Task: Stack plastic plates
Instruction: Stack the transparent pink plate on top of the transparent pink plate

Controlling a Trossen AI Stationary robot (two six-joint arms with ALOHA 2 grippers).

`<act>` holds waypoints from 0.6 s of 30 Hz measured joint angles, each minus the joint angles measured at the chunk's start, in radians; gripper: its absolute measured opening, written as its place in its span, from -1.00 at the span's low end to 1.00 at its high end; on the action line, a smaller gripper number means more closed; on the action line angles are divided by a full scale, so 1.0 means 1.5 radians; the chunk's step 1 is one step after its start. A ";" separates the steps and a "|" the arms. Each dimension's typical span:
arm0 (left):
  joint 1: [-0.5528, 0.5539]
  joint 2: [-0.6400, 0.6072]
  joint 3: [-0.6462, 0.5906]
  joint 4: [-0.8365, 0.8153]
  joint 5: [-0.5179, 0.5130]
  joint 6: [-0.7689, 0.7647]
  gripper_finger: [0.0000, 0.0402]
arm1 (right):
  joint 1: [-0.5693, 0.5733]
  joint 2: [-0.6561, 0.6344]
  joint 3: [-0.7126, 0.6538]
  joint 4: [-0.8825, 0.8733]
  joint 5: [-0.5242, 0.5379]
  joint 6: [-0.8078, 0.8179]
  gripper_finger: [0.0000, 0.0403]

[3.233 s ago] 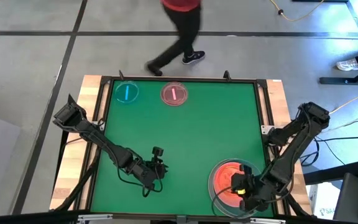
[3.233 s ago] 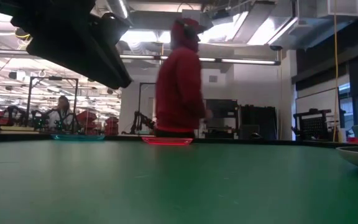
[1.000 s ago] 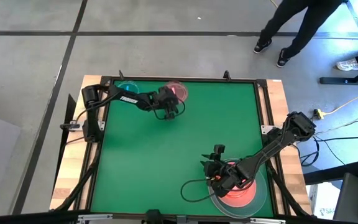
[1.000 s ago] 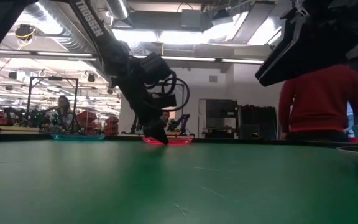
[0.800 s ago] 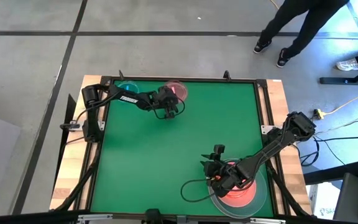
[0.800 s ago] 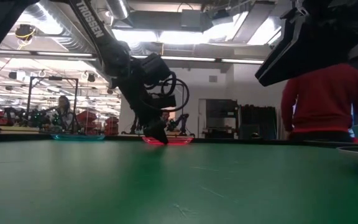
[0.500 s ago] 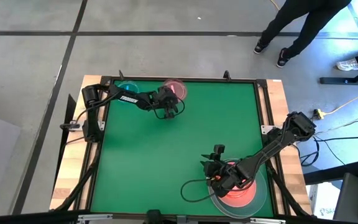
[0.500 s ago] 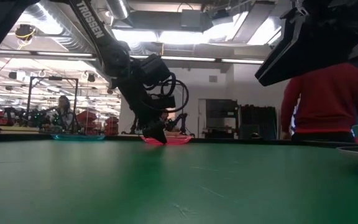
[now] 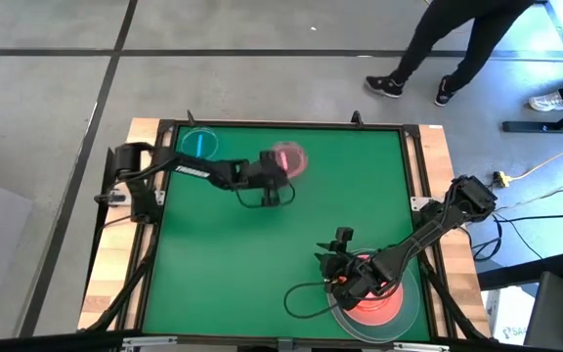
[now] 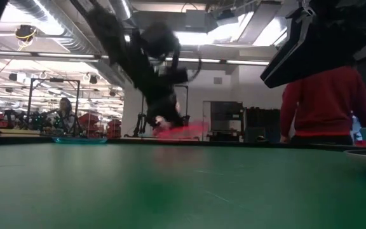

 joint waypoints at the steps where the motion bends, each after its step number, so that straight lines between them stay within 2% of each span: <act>1: -0.021 -0.011 0.000 -0.001 0.002 0.004 -0.99 | 0.000 0.000 0.000 0.002 0.000 0.000 -0.34; 8: -0.173 -0.042 0.000 -0.047 0.013 -0.002 -0.99 | -0.001 0.004 0.000 0.010 -0.003 0.061 -0.34; 13: -0.265 -0.028 -0.001 -0.068 0.024 -0.068 -0.99 | -0.008 0.013 0.000 0.008 0.008 0.050 -0.34; 15: -0.293 -0.024 -0.001 -0.069 0.021 -0.086 -0.99 | -0.016 0.013 0.000 0.011 -0.004 0.064 -0.34; 18: -0.323 -0.013 -0.001 -0.054 0.019 -0.100 -0.99 | -0.035 0.013 0.000 0.019 -0.059 0.070 -0.33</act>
